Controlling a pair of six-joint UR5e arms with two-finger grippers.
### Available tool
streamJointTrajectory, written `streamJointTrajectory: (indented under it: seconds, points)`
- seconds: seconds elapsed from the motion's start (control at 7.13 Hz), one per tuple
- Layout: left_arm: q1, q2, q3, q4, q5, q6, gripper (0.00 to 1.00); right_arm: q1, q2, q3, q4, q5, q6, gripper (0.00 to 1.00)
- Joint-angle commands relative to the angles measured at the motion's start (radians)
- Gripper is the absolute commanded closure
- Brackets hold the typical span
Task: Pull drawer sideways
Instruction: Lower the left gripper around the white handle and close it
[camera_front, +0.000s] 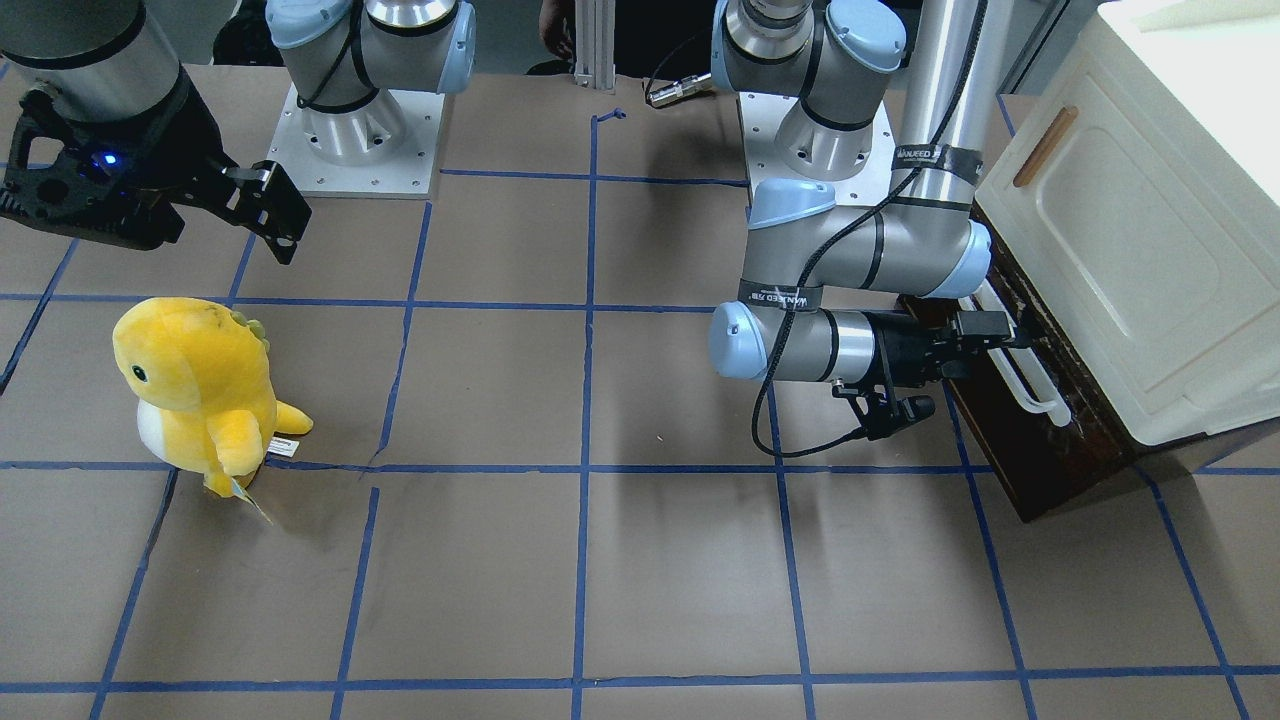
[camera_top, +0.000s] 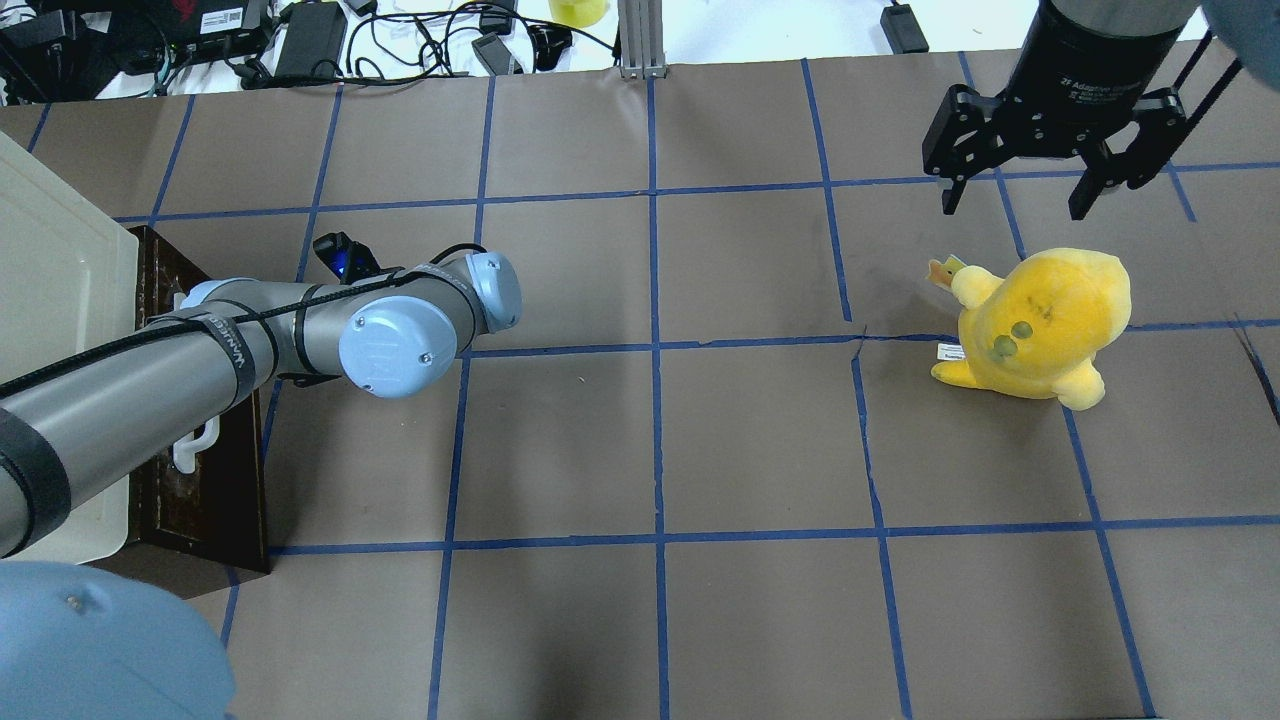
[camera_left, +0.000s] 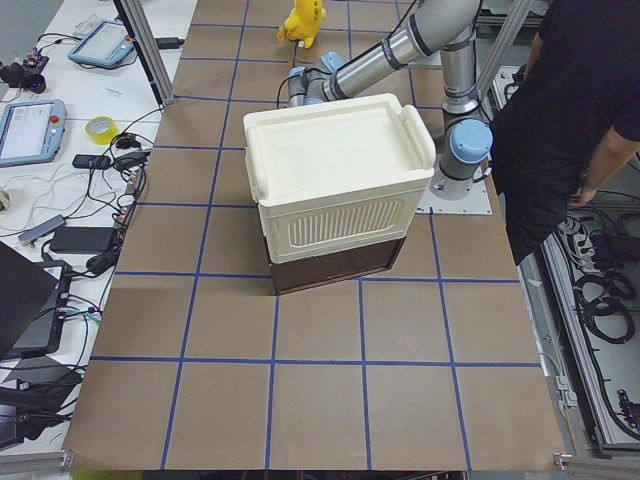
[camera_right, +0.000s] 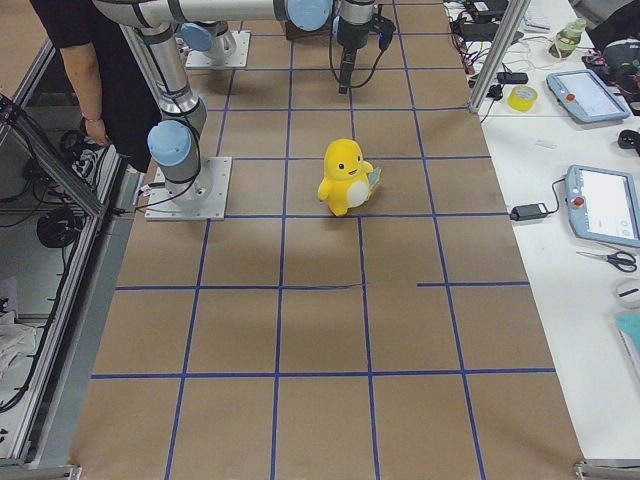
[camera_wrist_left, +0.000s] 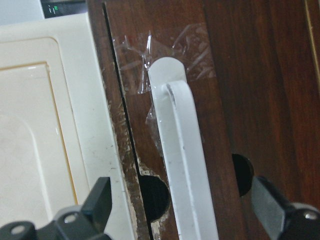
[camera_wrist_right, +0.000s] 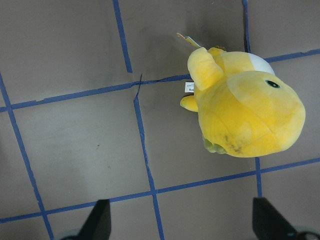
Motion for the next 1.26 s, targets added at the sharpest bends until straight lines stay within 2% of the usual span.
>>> streamJointTrajectory:
  seconds: [0.0,0.28,0.98,1.12]
  points:
    - [0.004,-0.006,-0.004,0.000,0.012,-0.010,0.06,0.000,0.000,0.000,0.000,0.000,0.000,0.00]
    - [0.042,-0.003,-0.012,0.000,0.012,-0.010,0.15,0.000,0.000,0.000,0.000,0.000,0.000,0.00]
    - [0.041,-0.017,-0.017,0.009,0.009,-0.020,0.17,0.000,0.000,0.000,0.000,0.000,0.000,0.00]
    - [0.032,-0.017,-0.015,0.012,0.009,-0.020,0.26,0.000,0.000,0.000,0.000,0.000,0.000,0.00]
